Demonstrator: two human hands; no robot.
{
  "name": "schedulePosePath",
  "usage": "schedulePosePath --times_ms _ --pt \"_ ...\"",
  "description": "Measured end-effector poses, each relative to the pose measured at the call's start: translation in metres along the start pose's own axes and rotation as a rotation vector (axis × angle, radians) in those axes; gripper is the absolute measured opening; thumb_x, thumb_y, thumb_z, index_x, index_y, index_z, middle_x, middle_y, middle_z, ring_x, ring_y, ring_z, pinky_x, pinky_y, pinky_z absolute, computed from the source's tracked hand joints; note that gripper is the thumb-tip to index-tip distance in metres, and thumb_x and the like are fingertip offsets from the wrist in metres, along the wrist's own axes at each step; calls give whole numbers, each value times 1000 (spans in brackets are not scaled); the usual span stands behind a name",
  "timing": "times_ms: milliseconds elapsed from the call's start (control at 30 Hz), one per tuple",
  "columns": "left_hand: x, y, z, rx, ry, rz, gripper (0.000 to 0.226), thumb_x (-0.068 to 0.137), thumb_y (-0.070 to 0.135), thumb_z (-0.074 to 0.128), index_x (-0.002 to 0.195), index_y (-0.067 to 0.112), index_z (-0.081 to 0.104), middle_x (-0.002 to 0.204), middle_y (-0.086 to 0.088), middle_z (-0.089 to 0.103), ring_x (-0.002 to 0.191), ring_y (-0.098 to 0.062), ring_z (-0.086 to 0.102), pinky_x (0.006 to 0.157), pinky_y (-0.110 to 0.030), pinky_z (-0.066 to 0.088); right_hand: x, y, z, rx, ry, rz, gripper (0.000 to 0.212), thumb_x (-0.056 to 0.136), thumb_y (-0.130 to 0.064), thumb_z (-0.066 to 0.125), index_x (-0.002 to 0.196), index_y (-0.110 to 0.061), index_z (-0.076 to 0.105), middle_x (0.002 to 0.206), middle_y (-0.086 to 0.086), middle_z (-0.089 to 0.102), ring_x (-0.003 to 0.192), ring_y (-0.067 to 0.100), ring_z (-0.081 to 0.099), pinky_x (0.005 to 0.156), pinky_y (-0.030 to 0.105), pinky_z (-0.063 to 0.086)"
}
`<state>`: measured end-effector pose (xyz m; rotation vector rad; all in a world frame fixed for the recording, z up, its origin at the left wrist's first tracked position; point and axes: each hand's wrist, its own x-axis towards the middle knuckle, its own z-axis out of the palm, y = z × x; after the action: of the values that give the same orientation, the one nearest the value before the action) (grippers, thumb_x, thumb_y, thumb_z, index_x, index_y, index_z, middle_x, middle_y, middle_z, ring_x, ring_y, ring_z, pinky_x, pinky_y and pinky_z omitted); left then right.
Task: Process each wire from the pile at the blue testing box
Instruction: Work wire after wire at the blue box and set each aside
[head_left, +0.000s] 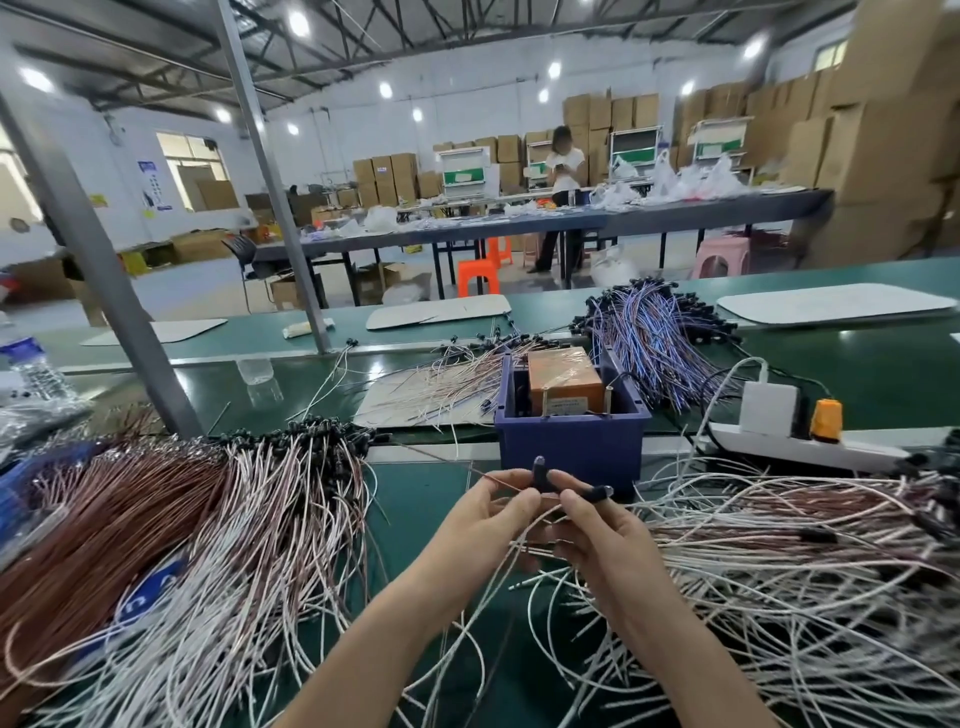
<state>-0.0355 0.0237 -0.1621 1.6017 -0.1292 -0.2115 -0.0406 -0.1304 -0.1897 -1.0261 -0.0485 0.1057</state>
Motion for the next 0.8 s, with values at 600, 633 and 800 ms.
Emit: schedulePosePath --times_ms 600,633,800 --pt "-30 52 -73 366 565 19 30 105 22 46 103 3 69 83 -13 73 57 -14 64 45 -21 49 -6 -23 -21 514 158 -48 21 89 -13 64 103 -8 78 99 15 76 83 20 76 70 25 60" --pt "-35 46 -51 213 373 -132 38 106 29 43 102 3 71 83 -12 76 56 -16 68 46 -23 52 -6 -24 -20 524 142 -58 20 85 -14 65 96 -9 81 98 14 77 83 19 76 70 24 60" --pt "-36 30 18 -464 16 -398 46 98 38 57 127 3 48 113 -17 74 103 -29 73 84 -42 61 -8 -23 -18 497 92 -61 20 83 -16 65 92 -14 83 98 12 77 84 17 76 69 23 60"
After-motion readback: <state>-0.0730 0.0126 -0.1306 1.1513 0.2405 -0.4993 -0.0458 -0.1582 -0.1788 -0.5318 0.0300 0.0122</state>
